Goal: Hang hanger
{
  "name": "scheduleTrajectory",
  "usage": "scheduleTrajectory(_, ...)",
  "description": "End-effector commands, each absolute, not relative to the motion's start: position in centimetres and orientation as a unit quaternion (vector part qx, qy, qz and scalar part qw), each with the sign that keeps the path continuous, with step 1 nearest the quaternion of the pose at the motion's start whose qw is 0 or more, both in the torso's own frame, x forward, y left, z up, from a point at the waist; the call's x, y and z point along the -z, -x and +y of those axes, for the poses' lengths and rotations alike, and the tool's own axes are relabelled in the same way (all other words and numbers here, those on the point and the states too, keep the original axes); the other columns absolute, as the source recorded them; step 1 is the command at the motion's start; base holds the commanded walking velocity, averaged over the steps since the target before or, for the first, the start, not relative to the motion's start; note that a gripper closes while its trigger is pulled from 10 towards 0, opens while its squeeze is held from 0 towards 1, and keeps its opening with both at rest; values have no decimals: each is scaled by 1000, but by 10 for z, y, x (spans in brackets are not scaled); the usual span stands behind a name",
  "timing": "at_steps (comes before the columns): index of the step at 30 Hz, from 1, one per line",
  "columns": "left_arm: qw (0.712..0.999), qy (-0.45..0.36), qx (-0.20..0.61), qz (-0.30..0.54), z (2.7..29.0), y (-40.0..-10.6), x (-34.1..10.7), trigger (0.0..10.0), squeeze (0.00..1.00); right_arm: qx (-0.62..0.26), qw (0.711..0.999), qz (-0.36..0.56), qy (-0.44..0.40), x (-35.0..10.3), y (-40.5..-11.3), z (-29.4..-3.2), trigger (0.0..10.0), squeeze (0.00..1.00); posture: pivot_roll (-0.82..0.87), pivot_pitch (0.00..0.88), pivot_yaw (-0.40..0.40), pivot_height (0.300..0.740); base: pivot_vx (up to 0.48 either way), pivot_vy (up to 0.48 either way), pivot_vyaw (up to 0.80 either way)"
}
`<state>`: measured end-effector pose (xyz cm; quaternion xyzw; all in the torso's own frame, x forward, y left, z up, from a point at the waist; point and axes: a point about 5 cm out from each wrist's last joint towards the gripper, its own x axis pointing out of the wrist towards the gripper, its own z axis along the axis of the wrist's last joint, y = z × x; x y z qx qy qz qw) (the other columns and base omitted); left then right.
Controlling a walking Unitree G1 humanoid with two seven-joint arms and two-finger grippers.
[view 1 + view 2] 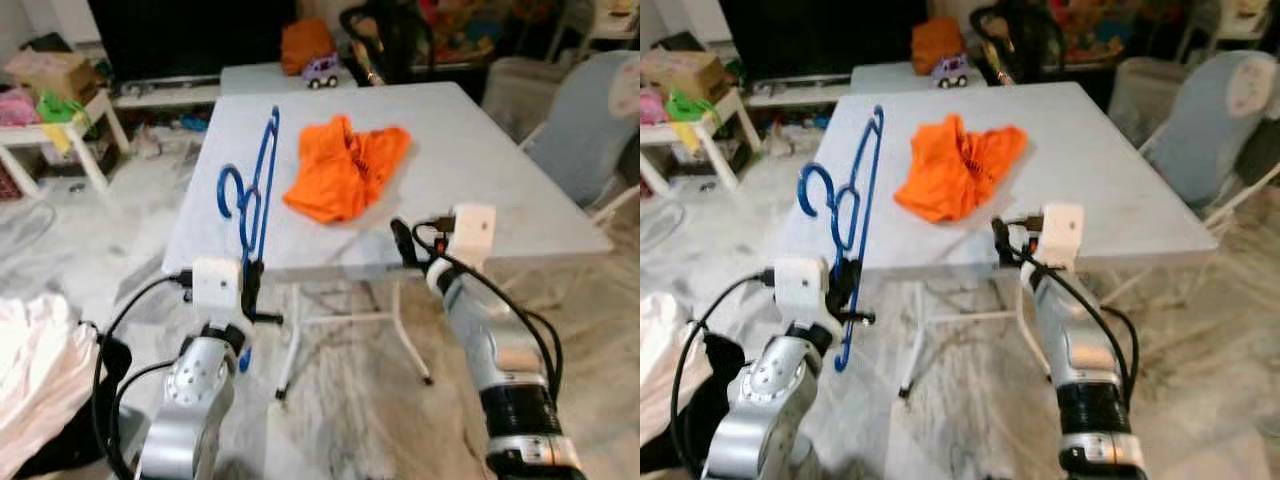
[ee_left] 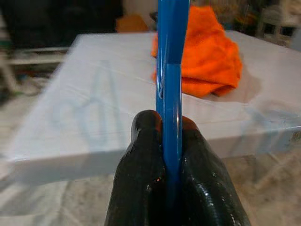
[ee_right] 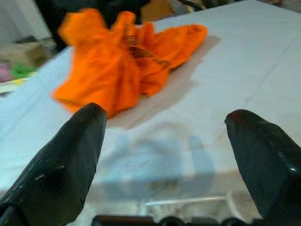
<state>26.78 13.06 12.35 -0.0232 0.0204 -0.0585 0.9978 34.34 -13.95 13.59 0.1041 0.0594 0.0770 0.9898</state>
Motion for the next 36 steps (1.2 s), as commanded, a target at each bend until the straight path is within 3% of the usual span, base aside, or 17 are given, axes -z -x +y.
scheduleTrajectory(1, 998, 27, 57, 16, 129, -271, -125, 10000, 0, -85, 988, 64, -109, -137, -347, -137, 10000, 0, -70, 0, 35, 740, -292, 0, 0)
scheduleTrajectory(14, 998, 17, 63, 18, 132, -273, -123, 10000, 0, -106, 992, 43, -57, -141, -351, -133, 10000, 0, -70, 0, 52, 740, -291, 0, 0)
scheduleTrajectory(25, 996, -3, 81, 26, 132, -268, -124, 10000, 0, -193, 981, 8, -7, -152, -347, -118, 10000, 0, -55, 0, 51, 740, -189, 0, 0)
scheduleTrajectory(36, 975, 6, 169, 146, 136, -249, -93, 10000, 0, -282, 953, -15, 108, -157, -340, -135, 10000, 0, -60, 0, 33, 740, 0, 0, 0)
